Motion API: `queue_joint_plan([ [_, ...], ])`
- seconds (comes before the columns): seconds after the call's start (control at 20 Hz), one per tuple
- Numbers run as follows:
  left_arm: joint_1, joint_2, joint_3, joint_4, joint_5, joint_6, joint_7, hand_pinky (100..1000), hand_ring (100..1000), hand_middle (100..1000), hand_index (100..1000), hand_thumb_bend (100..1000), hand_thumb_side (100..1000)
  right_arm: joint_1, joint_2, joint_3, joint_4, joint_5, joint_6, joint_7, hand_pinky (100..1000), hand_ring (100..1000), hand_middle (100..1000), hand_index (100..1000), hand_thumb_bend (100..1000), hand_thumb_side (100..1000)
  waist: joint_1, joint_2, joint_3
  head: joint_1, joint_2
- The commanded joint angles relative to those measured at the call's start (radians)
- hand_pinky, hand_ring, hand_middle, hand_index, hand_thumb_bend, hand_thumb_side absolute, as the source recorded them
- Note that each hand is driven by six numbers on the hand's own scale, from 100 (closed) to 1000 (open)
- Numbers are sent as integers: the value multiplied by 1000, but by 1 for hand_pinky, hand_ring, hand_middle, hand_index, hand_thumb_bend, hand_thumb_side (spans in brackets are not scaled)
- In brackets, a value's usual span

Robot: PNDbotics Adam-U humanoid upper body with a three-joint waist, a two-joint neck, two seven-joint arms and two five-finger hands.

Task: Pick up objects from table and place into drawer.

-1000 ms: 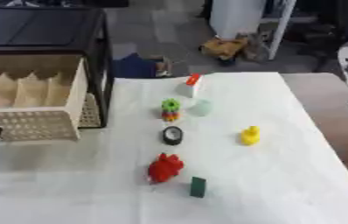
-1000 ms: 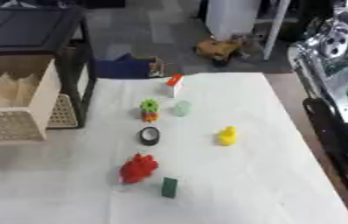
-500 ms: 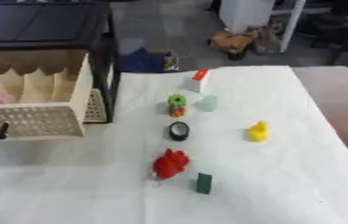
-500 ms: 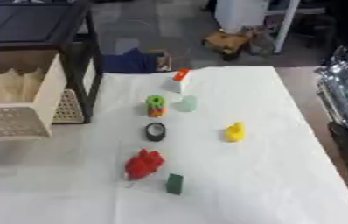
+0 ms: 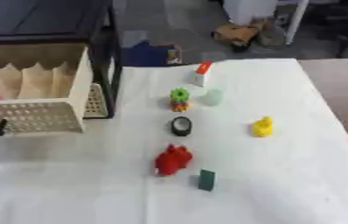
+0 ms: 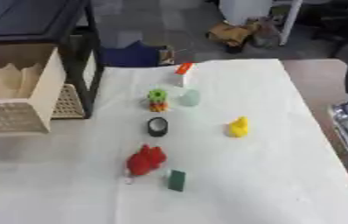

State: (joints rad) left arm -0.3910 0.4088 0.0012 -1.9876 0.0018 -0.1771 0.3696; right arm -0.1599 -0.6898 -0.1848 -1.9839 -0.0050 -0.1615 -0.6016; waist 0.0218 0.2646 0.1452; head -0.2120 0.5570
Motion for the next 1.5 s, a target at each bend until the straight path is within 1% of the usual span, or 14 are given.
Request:
queue_joint_plan([
  [0.05, 12, 52, 16, -12, -26, -6, -1, 572, 533, 648, 856, 100, 1000, 40, -8, -15, -16, 24, -30, -13, 649, 693, 664, 864, 100, 966, 0, -11, -4, 23, -17],
  [0.15, 28, 76, 22, -12, -53, -9, 2, 546, 513, 633, 838, 100, 1000, 72, 0, -16, -16, 39, -39, -16, 648, 689, 661, 863, 100, 963, 1, -9, -7, 40, -21],
  [0.3, 50, 126, 36, -12, -114, -14, 12, 475, 442, 575, 805, 100, 1000, 100, 16, -19, -16, 54, -44, -18, 642, 680, 654, 862, 100, 972, 4, -8, -8, 69, -24],
  [0.35, 57, 146, 40, -12, -142, -12, 14, 465, 430, 569, 770, 100, 1000, 106, 22, -19, -16, 57, -45, -18, 641, 677, 651, 861, 100, 963, 5, -9, -8, 77, -23],
  [0.6, 88, 236, 41, -12, -219, -21, 0, 437, 404, 542, 738, 100, 1000, 124, 45, -26, -16, 61, -47, -18, 638, 671, 646, 861, 100, 954, 9, -12, -9, 105, -22],
  [0.7, 95, 261, 39, -12, -237, -23, -14, 435, 406, 540, 731, 100, 1000, 127, 49, -27, -16, 62, -46, -18, 638, 671, 645, 859, 100, 952, 8, -14, -10, 119, -23],
  [0.75, 97, 271, 37, -12, -243, -22, -22, 435, 411, 542, 734, 100, 1000, 127, 50, -28, -16, 62, -47, -18, 639, 672, 646, 858, 100, 973, 8, -16, -10, 126, -25],
  [0.8, 100, 281, 36, -12, -248, -22, -32, 435, 413, 544, 736, 100, 1000, 127, 50, -28, -16, 61, -48, -19, 639, 672, 646, 858, 100, 953, 7, -18, -11, 132, -26],
  [0.95, 107, 311, 26, -12, -259, -18, -71, 432, 422, 549, 742, 100, 1000, 127, 51, -28, -16, 60, -50, -19, 640, 672, 645, 855, 100, 954, 6, -25, -12, 134, -25],
  [1.05, 113, 337, 16, -12, -268, -22, -115, 431, 429, 550, 744, 100, 1000, 127, 52, -29, -16, 60, -47, -18, 641, 671, 645, 854, 100, 953, 5, -31, -13, 130, -24],
  [1.2, 122, 376, 11, -12, -293, -38, -178, 420, 432, 546, 746, 100, 1000, 128, 55, -33, -16, 55, -44, -22, 641, 671, 646, 855, 100, 953, 3, -41, -13, 119, -18],
  [1.35, 131, 417, 7, -12, -325, -51, -225, 389, 426, 534, 742, 100, 1000, 132, 55, -35, -16, 53, -40, -22, 641, 671, 646, 854, 100, 957, 1, -51, -10, 109, -12],
  [1.5, 139, 464, -8, -12, -356, -62, -288, 376, 432, 537, 738, 100, 1000, 134, 55, -37, -16, 49, -37, -23, 641, 670, 646, 853, 100, 954, -1, -62, -6, 101, -3],
])
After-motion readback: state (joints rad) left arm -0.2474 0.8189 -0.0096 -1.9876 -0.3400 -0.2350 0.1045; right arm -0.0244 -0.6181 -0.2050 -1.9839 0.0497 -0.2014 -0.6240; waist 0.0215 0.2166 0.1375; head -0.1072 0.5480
